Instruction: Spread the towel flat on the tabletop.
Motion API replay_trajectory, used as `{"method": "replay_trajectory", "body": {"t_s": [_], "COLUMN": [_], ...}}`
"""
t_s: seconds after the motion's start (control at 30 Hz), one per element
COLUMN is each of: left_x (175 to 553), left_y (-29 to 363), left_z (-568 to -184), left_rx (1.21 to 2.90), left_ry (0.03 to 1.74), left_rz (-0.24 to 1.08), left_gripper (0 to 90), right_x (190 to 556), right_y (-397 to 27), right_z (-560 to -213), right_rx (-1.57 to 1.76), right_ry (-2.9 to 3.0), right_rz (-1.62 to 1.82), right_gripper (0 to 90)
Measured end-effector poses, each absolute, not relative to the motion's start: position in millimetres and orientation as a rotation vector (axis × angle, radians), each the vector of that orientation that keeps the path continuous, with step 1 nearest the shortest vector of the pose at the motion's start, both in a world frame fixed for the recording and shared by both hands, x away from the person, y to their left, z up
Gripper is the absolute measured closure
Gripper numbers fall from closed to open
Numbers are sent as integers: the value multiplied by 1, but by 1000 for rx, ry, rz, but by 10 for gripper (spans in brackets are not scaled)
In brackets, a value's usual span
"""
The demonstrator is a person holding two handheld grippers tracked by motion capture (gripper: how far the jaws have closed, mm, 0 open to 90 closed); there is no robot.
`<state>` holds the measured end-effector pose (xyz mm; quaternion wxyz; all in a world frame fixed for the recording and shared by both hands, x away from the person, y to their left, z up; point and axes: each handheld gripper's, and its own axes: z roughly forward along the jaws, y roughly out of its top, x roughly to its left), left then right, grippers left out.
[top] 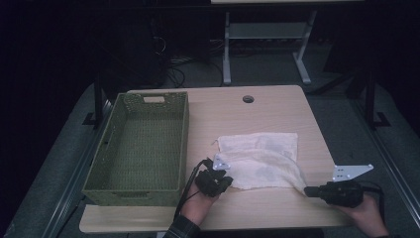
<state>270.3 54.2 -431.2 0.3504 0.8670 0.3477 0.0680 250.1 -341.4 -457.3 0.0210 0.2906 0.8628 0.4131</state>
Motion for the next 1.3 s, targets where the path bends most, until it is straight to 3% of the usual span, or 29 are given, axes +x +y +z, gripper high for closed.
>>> {"method": "replay_trajectory", "body": {"t_s": [0.43, 0.57, 0.67, 0.73, 1.3], "left_x": [257, 258, 264, 271, 329], "left_y": [70, 68, 63, 61, 51], "left_z": [-424, -424, -421, -420, -424], "left_rx": [2197, 2167, 2161, 2153, 2138], "left_ry": [945, 939, 933, 941, 988], "left_rz": [163, 156, 185, 199, 311], "left_gripper": [878, 759, 675, 665, 646], "right_x": [231, 233, 245, 249, 317], "right_y": [-365, -364, -362, -361, -346], "right_z": [-460, -459, -452, -451, -446], "right_rx": [930, 906, 892, 897, 936], "right_ry": [2672, 2666, 2635, 2625, 2551], "right_rz": [1329, 1334, 1339, 1337, 1230], "right_gripper": [852, 756, 737, 736, 741]}}
